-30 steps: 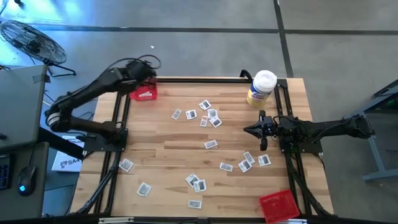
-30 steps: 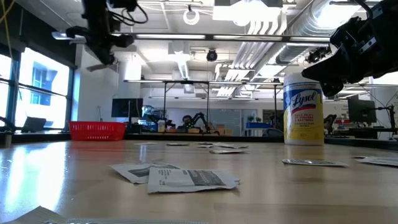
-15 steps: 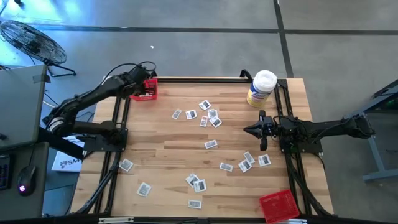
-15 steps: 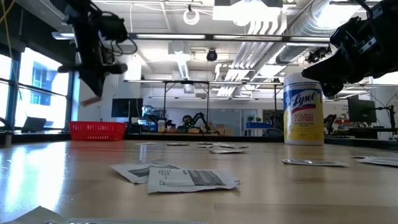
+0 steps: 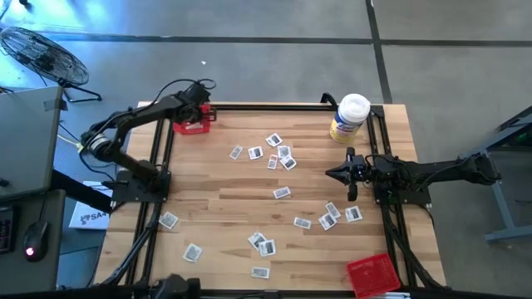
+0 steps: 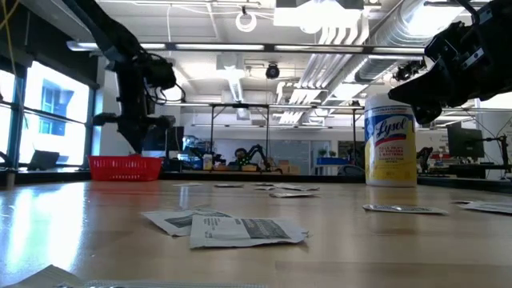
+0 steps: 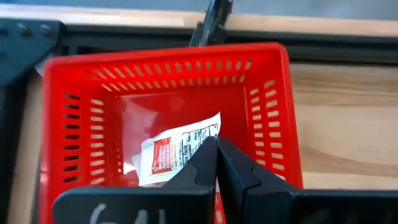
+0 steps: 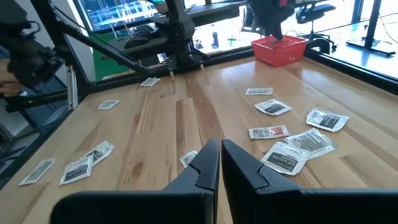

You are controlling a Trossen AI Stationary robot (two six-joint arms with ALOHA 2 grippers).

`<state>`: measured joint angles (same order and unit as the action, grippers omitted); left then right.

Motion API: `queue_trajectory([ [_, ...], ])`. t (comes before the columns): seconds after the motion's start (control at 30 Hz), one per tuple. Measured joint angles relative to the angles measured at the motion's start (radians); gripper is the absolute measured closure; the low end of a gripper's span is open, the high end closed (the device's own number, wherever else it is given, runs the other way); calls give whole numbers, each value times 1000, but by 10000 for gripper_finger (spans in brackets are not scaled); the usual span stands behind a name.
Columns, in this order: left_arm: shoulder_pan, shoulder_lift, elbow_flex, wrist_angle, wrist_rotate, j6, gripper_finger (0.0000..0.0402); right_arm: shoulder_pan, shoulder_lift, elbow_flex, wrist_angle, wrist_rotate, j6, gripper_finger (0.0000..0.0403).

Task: Pick & Place First Aid Supplies
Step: Put the white and orange ointment pack into the top red bin

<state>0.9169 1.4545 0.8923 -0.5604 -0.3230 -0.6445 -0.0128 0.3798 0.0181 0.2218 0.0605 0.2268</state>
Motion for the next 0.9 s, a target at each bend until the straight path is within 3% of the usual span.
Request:
queue_trajectory([
  [0.17,30,22,0,27,0,-8,387,0,0,0,0,0,0,391],
  [0.37,55,17,0,-6,118,45,328,0,0,0,0,0,0,391],
  [0.5,51,-12,14,-24,128,73,299,0,0,0,0,0,0,391],
  [0.73,43,-145,67,-144,268,109,294,0,0,0,0,0,0,391],
  [0.9,-58,-306,61,-231,285,125,294,0,0,0,0,0,0,391],
])
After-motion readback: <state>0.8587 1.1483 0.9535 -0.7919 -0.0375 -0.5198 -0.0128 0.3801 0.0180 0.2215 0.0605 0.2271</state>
